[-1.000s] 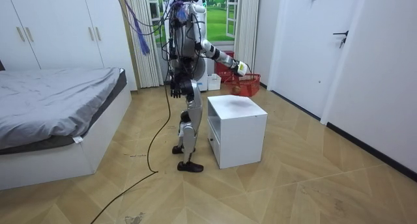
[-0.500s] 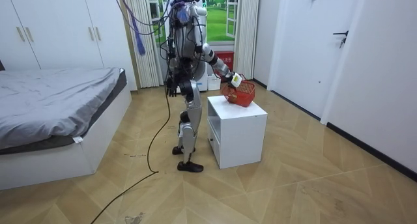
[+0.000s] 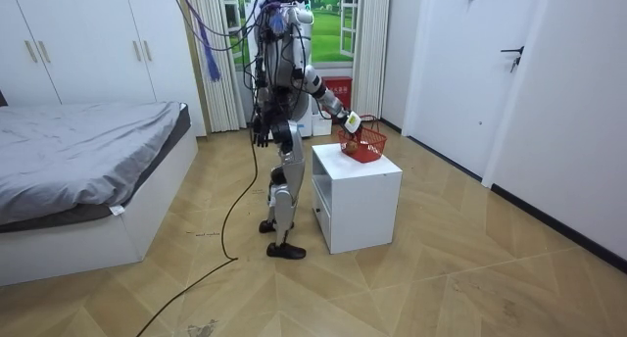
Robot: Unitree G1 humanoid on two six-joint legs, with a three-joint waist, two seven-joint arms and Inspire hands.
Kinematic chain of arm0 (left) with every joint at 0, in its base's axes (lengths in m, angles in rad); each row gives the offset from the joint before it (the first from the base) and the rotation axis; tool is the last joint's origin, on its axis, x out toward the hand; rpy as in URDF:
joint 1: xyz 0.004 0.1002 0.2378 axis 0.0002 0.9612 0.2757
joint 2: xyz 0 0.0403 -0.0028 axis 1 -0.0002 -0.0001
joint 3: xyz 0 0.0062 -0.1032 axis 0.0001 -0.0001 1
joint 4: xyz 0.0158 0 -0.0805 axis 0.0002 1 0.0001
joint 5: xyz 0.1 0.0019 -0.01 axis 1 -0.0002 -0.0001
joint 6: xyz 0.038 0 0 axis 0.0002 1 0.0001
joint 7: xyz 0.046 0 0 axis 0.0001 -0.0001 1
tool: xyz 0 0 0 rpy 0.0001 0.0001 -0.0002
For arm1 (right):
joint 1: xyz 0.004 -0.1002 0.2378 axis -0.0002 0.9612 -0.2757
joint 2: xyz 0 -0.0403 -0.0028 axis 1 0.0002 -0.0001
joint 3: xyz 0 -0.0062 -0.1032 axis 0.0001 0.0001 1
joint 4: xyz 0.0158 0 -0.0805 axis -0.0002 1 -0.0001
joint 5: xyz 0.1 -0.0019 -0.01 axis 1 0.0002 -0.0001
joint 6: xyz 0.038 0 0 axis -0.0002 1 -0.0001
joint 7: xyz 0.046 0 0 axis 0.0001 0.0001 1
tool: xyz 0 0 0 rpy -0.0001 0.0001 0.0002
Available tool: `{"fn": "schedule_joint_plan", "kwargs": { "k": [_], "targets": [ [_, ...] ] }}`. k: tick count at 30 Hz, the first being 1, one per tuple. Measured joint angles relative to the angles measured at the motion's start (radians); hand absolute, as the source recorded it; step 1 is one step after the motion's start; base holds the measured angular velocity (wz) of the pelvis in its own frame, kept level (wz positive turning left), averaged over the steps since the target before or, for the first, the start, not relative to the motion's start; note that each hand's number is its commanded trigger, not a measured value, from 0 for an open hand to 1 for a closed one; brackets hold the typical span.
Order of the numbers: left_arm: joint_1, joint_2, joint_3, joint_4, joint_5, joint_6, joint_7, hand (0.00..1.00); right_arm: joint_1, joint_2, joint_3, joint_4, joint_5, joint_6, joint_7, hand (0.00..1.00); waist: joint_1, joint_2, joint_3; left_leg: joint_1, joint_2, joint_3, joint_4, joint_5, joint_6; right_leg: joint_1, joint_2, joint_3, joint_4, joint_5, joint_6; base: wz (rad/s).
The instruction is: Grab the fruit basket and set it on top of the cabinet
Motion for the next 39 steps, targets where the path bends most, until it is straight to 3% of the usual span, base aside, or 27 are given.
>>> {"fn": "schedule_joint_plan", "kwargs": {
  "k": [19, 28, 33, 36, 39],
  "targets": [
    [0.003, -0.006, 0.000, 0.001, 0.000, -0.021, -0.021, 0.00, 0.009, 0.002, -0.031, -0.021, 0.004, -0.011, -0.002, 0.00, -0.047, -0.007, 0.0013, 0.004, 0.001, 0.015, 0.000, 0.001, 0.002, 0.002, 0.001, 0.010, 0.001, 0.001, -0.002, 0.00],
    [0.011, -0.010, 0.003, 0.005, 0.003, -0.025, -0.007, 0.00, 0.057, -0.006, -0.080, -0.150, -0.028, -0.044, -0.092, 0.00, -0.079, -0.017, -0.0021, 0.061, 0.003, 0.044, -0.020, 0.001, 0.002, 0.042, 0.000, 0.022, -0.002, 0.000, 0.000, -0.06],
    [0.013, -0.014, 0.049, 0.013, 0.005, -0.027, 0.007, 0.00, 0.099, -0.007, -0.170, -0.281, -0.042, -0.048, -0.161, 0.00, -0.100, -0.018, -0.0035, 0.103, 0.005, 0.063, -0.041, 0.001, 0.003, 0.076, 0.006, 0.043, -0.015, 0.001, -0.001, -0.10],
    [0.017, -0.015, 0.059, 0.005, 0.008, -0.029, 0.011, 0.00, 0.107, -0.008, -0.216, -0.357, -0.050, -0.055, -0.201, 0.00, -0.117, -0.011, -0.0017, 0.112, 0.009, 0.072, -0.054, 0.001, 0.002, 0.082, 0.013, 0.058, -0.016, 0.005, -0.004, -0.11],
    [0.019, -0.017, 0.068, 0.003, 0.008, -0.037, 0.007, 0.00, 0.112, -0.007, -0.251, -0.403, -0.066, -0.078, -0.257, 0.00, -0.129, -0.002, -0.0070, 0.125, 0.014, 0.086, -0.063, 0.001, 0.002, 0.083, 0.019, 0.072, -0.017, 0.007, -0.004, -0.14]
  ]
}}
